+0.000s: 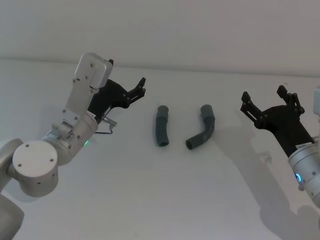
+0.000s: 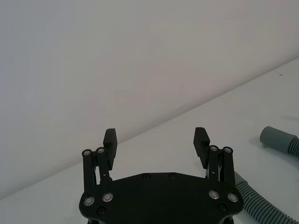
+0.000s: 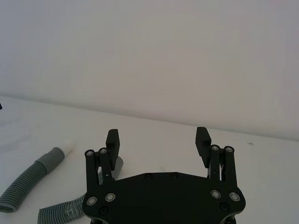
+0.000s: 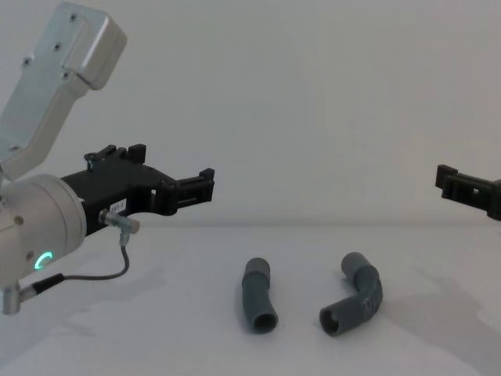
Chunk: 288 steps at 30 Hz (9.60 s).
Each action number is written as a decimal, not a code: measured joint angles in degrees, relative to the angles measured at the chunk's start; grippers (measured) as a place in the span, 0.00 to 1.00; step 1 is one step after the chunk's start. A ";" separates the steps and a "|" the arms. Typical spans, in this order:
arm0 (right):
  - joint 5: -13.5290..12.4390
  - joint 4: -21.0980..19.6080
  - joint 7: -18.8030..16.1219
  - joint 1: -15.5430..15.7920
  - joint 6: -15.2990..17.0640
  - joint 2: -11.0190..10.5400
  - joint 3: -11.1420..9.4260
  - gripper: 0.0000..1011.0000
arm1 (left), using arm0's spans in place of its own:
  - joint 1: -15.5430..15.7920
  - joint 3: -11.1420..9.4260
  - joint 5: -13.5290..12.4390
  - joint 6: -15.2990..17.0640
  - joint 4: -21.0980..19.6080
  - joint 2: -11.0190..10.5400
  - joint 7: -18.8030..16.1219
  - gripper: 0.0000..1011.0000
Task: Use both hands to pick up one end of the pipe from the table, align the ends, and insert them.
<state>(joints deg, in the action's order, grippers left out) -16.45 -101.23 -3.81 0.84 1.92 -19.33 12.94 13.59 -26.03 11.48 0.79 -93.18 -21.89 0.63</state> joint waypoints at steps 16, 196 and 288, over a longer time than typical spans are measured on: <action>-0.01 0.00 -0.02 0.00 0.03 0.00 0.00 0.99 | 0.00 0.00 0.00 0.00 0.00 0.00 0.00 0.99; 0.42 8.24 -1.71 -13.84 31.38 7.35 6.65 0.98 | 5.77 -0.03 6.66 34.47 1.46 8.82 3.77 0.99; 7.09 8.93 -9.83 -19.20 43.02 3.66 10.48 0.99 | 10.41 0.70 5.38 48.51 4.35 12.93 8.14 0.99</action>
<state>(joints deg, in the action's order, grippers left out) -9.36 -92.31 -13.64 -18.37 44.95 -15.67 23.42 24.00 -25.33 16.86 49.30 -88.83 -8.96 8.77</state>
